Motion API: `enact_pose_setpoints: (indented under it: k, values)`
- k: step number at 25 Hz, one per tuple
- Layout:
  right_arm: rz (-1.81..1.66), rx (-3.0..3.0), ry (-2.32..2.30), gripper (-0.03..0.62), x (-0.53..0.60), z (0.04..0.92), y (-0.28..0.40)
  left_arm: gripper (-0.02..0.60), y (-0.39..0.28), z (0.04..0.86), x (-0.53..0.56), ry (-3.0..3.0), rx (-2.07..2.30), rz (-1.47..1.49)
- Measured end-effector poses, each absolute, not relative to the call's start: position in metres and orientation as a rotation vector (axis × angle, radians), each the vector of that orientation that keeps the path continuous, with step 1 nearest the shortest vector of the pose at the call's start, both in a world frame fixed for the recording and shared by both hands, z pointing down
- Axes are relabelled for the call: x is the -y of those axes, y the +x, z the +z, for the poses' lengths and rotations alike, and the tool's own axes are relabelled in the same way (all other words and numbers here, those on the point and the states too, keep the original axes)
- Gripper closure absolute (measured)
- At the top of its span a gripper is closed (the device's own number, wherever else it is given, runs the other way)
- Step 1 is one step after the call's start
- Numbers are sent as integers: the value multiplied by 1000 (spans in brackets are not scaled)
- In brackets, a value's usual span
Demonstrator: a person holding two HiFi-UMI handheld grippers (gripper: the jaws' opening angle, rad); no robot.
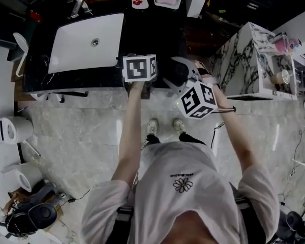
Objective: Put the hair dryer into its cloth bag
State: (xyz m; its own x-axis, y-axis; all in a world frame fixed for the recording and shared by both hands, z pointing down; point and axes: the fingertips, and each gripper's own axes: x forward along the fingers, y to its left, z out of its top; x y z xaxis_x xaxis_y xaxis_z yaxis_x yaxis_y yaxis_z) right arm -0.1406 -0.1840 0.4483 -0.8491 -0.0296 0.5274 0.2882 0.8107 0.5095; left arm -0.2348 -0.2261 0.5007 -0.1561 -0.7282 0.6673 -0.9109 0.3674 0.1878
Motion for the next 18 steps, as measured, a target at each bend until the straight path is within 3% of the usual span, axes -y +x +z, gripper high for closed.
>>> enact_pose_setpoints:
  k: [11,18]
  values:
    - [-783,2494,-5,391,202,441,-130,321,-229,500,223,1392,1954,285]
    - [-309,2524,242,379,233,460,-131,321,-228,485,222,1389,1979,238]
